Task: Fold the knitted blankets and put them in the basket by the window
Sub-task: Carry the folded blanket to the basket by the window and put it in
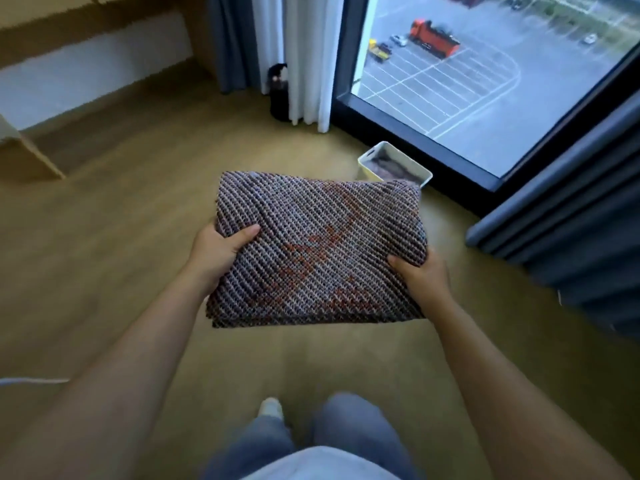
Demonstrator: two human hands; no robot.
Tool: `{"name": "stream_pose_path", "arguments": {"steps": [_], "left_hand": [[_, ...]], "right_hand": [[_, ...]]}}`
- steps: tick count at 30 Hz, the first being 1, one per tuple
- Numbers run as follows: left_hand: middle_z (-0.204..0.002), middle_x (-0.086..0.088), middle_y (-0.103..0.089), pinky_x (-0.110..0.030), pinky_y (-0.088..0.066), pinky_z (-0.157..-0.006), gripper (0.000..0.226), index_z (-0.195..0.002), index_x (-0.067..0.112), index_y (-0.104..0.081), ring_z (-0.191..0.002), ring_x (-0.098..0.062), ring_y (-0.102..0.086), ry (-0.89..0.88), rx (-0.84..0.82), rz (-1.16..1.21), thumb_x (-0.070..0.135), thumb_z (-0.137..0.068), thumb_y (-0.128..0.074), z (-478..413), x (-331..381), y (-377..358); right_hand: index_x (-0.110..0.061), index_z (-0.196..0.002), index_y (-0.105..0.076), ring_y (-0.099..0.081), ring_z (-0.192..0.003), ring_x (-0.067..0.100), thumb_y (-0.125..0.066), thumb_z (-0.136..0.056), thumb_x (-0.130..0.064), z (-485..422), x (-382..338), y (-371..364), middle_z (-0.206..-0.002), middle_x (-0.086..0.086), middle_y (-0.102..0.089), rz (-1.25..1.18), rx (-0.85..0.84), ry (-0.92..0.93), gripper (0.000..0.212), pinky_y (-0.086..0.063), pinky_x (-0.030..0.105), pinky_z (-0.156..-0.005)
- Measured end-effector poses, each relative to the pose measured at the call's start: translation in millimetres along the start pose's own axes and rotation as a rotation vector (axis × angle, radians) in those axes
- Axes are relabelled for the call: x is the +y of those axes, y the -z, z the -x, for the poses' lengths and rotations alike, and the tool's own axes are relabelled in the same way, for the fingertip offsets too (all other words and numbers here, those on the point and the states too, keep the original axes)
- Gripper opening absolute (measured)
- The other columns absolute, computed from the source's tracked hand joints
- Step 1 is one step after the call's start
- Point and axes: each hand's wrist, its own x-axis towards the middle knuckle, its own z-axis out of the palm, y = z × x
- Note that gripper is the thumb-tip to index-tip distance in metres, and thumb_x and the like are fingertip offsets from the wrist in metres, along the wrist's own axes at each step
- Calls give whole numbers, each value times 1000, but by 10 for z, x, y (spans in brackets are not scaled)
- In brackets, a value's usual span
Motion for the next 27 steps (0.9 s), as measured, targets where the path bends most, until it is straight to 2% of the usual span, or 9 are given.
{"name": "stream_pose_path", "arguments": {"steps": [2, 5, 9, 12, 17, 23, 27], "left_hand": [[-115, -5, -60, -34, -45, -93, 50, -126, 6, -52, -102, -22, -59, -13, -99, -59, 18, -82, -72, -428, 233, -386], [-116, -6, -60, -34, -45, -95, 50, -128, 6, -51, -103, -22, -59, -42, -218, -109, 14, -83, -71, -955, 532, -1014], [-119, -7, -61, -36, -46, -95, 49, -128, 7, -50, -106, -24, -60, -44, -316, -126, 12, -84, -69, -1646, 879, -1887], [-124, -12, -60, -41, -46, -99, 46, -128, 6, -49, -109, -27, -59, 6, -331, -144, 7, -85, -66, -2068, 1109, -2453], [-123, -15, -59, -39, -45, -96, 42, -126, 2, -48, -107, -27, -59, 48, -352, -158, -2, -86, -62, -2706, 1507, -3200], [-127, -17, -59, -38, -43, -99, 43, -127, 0, -49, -113, -29, -58, 36, -396, -208, -4, -86, -60, -3608, 1874, -3992], [-123, -14, -59, -38, -44, -97, 41, -127, 3, -49, -114, -30, -57, 97, -430, -271, -4, -88, -57, -4407, 2007, -4529]], "right_hand": [[-12, -117, -60, -61, -98, 18, -75, -77, -21, -302, 52, 127, -109, 3, -67, -31, 85, -59, 44, -48, 31, -85], [-12, -116, -59, -62, -102, 24, -74, -77, -22, -775, 127, 327, -111, 7, -67, -58, 187, -139, 43, -50, 37, -89], [-9, -117, -58, -60, -106, 27, -73, -79, -20, -1569, 179, 645, -115, 10, -65, -98, 263, -193, 42, -47, 34, -89], [-9, -118, -58, -60, -107, 27, -72, -80, -21, -2167, 141, 890, -116, 10, -65, -99, 275, -228, 43, -47, 35, -91], [-9, -120, -56, -59, -109, 27, -70, -82, -20, -3082, 0, 1171, -119, 9, -64, -109, 279, -255, 43, -47, 36, -92], [-9, -119, -57, -58, -110, 28, -68, -83, -20, -4133, -24, 1240, -119, 9, -64, -139, 312, -322, 39, -46, 36, -93], [-9, -124, -54, -56, -113, 28, -62, -86, -15, -4984, 8, 1154, -124, 10, -61, -203, 346, -437, 39, -43, 37, -95]]}}
